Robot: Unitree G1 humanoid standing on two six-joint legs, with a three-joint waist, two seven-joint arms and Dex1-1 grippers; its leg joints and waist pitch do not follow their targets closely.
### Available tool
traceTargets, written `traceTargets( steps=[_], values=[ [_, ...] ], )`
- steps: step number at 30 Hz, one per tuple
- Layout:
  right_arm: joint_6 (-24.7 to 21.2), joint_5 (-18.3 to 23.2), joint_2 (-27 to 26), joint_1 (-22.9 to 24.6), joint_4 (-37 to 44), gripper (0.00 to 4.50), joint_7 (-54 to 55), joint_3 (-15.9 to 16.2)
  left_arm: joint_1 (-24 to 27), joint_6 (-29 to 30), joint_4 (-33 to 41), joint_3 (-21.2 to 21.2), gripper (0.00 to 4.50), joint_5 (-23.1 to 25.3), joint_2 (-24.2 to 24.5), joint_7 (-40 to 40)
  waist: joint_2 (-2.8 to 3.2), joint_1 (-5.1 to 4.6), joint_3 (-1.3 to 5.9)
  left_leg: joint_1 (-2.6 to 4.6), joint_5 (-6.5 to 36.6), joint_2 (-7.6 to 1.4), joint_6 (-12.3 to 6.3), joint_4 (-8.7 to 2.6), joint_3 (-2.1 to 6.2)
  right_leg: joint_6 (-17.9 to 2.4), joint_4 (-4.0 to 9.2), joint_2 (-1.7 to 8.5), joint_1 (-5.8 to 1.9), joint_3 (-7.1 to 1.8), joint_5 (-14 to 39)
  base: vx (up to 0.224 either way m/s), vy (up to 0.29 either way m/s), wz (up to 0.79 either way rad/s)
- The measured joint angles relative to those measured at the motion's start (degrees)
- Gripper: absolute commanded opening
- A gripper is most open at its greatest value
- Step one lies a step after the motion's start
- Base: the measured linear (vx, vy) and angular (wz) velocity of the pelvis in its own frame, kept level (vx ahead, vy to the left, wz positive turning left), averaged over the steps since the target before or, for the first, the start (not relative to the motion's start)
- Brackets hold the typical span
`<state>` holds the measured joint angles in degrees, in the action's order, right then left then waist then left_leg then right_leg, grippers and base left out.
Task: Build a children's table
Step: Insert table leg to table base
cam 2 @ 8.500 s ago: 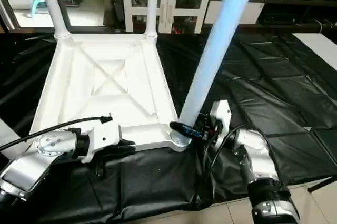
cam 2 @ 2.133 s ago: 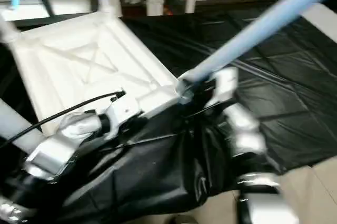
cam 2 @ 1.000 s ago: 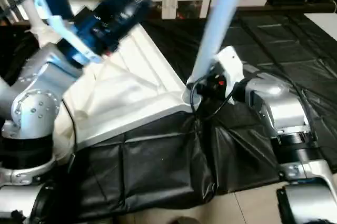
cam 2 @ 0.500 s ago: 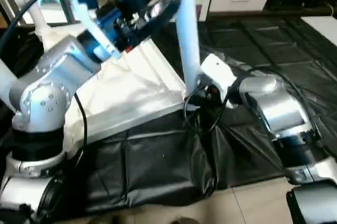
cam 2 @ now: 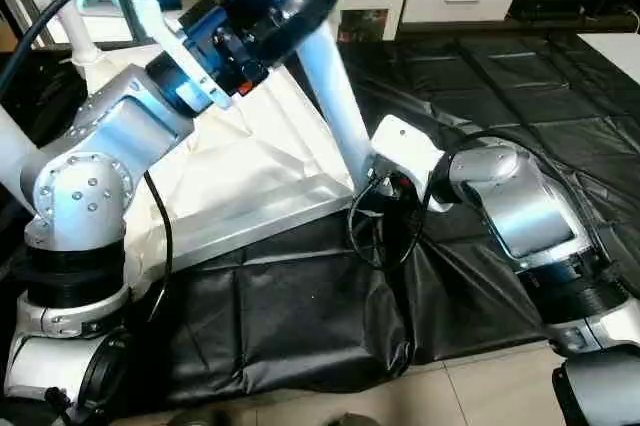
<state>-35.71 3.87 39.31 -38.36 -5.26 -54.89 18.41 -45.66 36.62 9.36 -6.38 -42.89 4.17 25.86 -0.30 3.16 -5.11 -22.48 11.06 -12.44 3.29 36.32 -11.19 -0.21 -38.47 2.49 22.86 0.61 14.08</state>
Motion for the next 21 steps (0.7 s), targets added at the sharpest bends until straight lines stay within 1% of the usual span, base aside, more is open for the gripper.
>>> traceTargets(
  steps=[1,4,5,6,10,11,12,13,21],
  values=[
    [0.07,-0.07,0.00,0.00,0.00,2.42,0.00,0.01,0.00,0.16,0.00,-0.09,3.77,-0.05,0.01,0.00,0.00,0.02,0.00,0.00,0.00,0.00,0.00,0.00,0.00,0.00,-0.01,0.00,0.00,0.00,0.00,0.000,0.000,0.00],
    [0.37,-0.27,-0.01,0.00,0.00,2.42,0.06,0.04,0.02,0.63,0.00,-0.10,3.50,-0.10,0.04,-0.07,0.00,0.20,0.00,-0.01,0.00,-0.01,0.00,0.01,0.00,0.00,-0.01,0.00,0.00,0.01,0.00,0.000,0.000,0.00],
    [0.52,-0.37,-0.01,0.00,0.00,2.42,0.10,0.05,0.02,0.70,0.00,-0.12,3.50,-0.12,0.04,-0.15,0.00,0.25,0.00,-0.01,0.00,-0.01,0.00,0.02,0.00,0.00,-0.01,0.00,0.00,0.01,0.00,0.000,0.000,0.00],
    [0.84,-0.56,-0.05,0.00,0.00,2.42,0.17,0.06,0.03,0.74,0.00,-0.11,3.33,-0.16,0.10,-0.32,0.00,0.26,0.00,-0.02,0.00,-0.01,-0.01,0.03,0.00,0.00,-0.01,0.00,0.00,0.00,0.00,0.000,0.000,0.00],
    [2.14,-1.77,-0.45,-0.01,-0.14,2.42,1.26,0.05,0.09,0.91,0.00,-0.18,2.99,-0.81,0.13,-1.03,0.00,0.25,0.00,-0.03,0.01,-0.01,-0.01,0.07,0.00,0.00,-0.01,0.00,0.00,0.01,0.00,0.000,0.000,0.00],
    [2.25,-1.78,-0.45,-0.01,-0.13,2.42,1.32,0.05,0.09,0.93,0.00,-0.20,2.89,-1.13,0.14,-1.10,0.00,0.26,0.00,-0.03,0.01,-0.01,-0.02,0.07,0.00,0.00,-0.01,0.00,0.00,0.01,0.00,0.000,0.000,0.00],
    [2.28,-1.76,-0.51,-0.01,-0.14,2.42,1.35,0.05,0.09,0.94,0.02,-0.25,2.89,-1.33,0.12,-1.15,0.00,0.26,0.00,-0.03,0.01,-0.01,-0.02,0.07,0.00,0.00,-0.01,0.00,0.00,0.01,0.00,0.000,0.000,0.00],
    [2.28,-1.76,-0.70,-0.01,-0.14,2.42,1.39,0.04,0.09,0.94,0.01,-0.40,2.72,-1.41,0.11,-1.21,0.00,0.22,0.00,-0.03,0.01,-0.01,-0.02,0.07,0.00,0.00,-0.01,0.00,0.00,0.01,0.00,0.000,0.000,0.00],
    [2.28,-1.25,-1.95,-0.01,-0.16,2.42,1.72,-0.29,0.07,0.69,-0.10,-1.59,2.01,-1.82,0.07,-1.96,0.00,0.25,0.00,-0.04,0.01,-0.01,-0.01,0.07,0.02,0.00,-0.02,0.00,0.00,0.02,0.00,0.000,0.000,0.00]
  ],
)
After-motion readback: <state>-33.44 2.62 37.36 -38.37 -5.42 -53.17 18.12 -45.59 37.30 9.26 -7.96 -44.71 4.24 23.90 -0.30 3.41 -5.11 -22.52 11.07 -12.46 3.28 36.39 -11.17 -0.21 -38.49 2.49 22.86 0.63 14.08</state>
